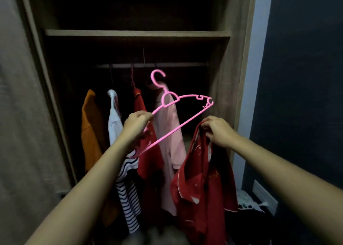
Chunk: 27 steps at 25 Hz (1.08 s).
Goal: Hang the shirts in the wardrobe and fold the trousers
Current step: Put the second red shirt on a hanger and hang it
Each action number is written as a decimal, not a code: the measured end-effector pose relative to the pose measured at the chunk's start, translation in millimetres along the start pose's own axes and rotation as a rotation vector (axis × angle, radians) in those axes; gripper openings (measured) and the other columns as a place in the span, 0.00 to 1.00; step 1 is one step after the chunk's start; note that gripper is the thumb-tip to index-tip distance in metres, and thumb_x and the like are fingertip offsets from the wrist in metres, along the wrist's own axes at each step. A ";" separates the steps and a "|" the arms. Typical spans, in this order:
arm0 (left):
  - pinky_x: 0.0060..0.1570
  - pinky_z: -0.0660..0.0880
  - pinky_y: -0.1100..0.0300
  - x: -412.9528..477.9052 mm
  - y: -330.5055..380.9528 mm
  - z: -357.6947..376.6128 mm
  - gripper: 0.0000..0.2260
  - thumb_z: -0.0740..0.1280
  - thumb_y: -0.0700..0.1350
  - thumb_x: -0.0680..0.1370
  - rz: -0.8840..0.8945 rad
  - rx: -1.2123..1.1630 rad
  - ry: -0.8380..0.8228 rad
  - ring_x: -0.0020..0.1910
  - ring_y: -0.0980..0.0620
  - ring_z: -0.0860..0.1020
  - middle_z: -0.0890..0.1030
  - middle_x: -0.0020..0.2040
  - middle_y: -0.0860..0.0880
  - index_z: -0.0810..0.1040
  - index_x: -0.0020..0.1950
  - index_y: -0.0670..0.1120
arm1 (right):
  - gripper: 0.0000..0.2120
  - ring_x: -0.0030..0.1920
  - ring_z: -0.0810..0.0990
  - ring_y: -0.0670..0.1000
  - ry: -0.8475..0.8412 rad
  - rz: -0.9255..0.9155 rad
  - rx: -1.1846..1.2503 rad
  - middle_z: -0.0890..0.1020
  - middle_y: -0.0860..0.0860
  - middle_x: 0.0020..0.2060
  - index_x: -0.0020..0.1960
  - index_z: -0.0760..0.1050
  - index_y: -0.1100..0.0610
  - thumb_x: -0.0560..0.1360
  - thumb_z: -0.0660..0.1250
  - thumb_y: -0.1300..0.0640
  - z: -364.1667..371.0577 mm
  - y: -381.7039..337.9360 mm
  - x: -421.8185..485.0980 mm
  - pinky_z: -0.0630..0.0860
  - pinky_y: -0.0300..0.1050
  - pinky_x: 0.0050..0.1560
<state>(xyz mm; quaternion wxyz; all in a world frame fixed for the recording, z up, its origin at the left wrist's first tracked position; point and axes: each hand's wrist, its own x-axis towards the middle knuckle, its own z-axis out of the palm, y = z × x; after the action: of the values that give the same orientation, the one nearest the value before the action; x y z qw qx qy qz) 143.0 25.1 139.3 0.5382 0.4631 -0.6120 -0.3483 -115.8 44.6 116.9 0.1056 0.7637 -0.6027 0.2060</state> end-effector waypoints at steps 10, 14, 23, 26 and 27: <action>0.20 0.63 0.71 -118.6 -66.2 -174.5 0.06 0.67 0.54 0.74 0.096 0.264 -0.128 0.20 0.61 0.68 0.76 0.23 0.52 0.84 0.42 0.60 | 0.25 0.63 0.70 0.59 -0.123 0.192 -0.023 0.70 0.49 0.68 0.64 0.73 0.55 0.67 0.65 0.66 11.3 -54.9 -23.2 0.70 0.51 0.64; 0.33 0.68 0.75 -141.6 -77.0 -164.1 0.05 0.69 0.52 0.74 0.267 0.436 -0.020 0.30 0.74 0.73 0.80 0.28 0.64 0.84 0.41 0.61 | 0.26 0.60 0.70 0.58 -0.171 -0.005 -0.060 0.70 0.46 0.67 0.65 0.72 0.54 0.68 0.65 0.65 4.8 -117.0 -33.7 0.71 0.49 0.62; 0.33 0.68 0.71 -198.4 -107.6 -136.0 0.18 0.61 0.54 0.74 0.485 0.302 0.296 0.33 0.61 0.76 0.82 0.32 0.49 0.84 0.45 0.42 | 0.26 0.54 0.78 0.53 0.025 -0.440 -0.154 0.82 0.50 0.53 0.67 0.66 0.43 0.73 0.53 0.33 -30.5 -192.9 -53.2 0.72 0.50 0.51; 0.39 0.72 0.59 -193.1 -90.8 -152.5 0.15 0.63 0.54 0.76 0.475 0.514 0.513 0.39 0.53 0.80 0.84 0.41 0.47 0.82 0.50 0.45 | 0.29 0.39 0.83 0.57 0.286 -0.493 -0.228 0.84 0.52 0.38 0.49 0.75 0.52 0.72 0.48 0.30 -29.5 -191.8 -55.7 0.76 0.49 0.32; 0.44 0.72 0.55 -190.1 -87.2 -154.5 0.13 0.65 0.53 0.76 0.421 0.626 0.614 0.46 0.49 0.80 0.83 0.49 0.46 0.80 0.54 0.47 | 0.27 0.34 0.82 0.58 0.334 -0.494 -0.240 0.83 0.53 0.32 0.44 0.74 0.54 0.72 0.51 0.32 -27.5 -195.3 -56.0 0.74 0.46 0.27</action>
<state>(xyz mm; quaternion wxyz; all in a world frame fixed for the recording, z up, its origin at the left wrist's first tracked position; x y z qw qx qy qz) 309.8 186.6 22.2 0.5875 0.5503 -0.5808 0.1216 56.8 154.0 133.7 0.3394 0.8245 -0.3935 0.2240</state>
